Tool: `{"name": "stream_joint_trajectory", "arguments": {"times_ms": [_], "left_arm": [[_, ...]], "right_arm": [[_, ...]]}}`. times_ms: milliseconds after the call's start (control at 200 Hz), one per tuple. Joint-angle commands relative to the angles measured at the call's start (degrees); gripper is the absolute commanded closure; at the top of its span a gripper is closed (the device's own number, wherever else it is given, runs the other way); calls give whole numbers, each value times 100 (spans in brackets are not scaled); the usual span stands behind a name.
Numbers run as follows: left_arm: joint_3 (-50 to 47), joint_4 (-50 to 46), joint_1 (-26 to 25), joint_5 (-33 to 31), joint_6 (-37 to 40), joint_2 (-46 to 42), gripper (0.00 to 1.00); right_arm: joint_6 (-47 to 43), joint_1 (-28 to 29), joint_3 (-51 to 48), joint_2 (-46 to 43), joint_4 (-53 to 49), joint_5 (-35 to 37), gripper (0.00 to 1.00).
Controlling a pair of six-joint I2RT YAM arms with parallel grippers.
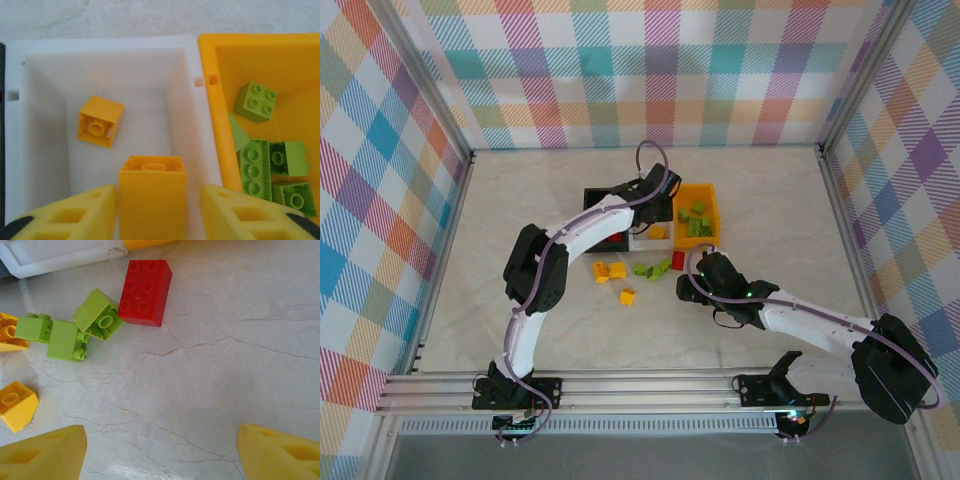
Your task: Sort the legos into containers by color
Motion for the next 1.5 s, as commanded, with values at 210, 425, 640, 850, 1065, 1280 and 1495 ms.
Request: {"name": "stream_joint_trajectory", "arguments": {"times_ms": [210,425,640,850,1065,1280,1495], "left_arm": [[-1006,421,-207,520,-115,-1673,3],[-3349,1022,-799,287,-439,-3817,0],[-5198,738,-1185,-240,-1091,-5543,0],[-6014,416,-1186,-468,-1455,-6888,0],[-6207,89,-1191,-571,-1531,-7248,0],[-6368,-153,-1189,-751,-1551,-7569,0],[-6485,-229,-1185,-759,-1562,-7689,0]], "right_arm": [[396,55,236,265,127,133,21],[824,40,785,1119,233,907,20],[897,-306,1363,1944,543,732,22],[1206,-436,1714,2599,344,725,28],[1590,-551,1802,2971,-110,655,36],[1911,-391,925,2159,-464,707,44],[1306,-107,437,1033,-661,774,37]]}}
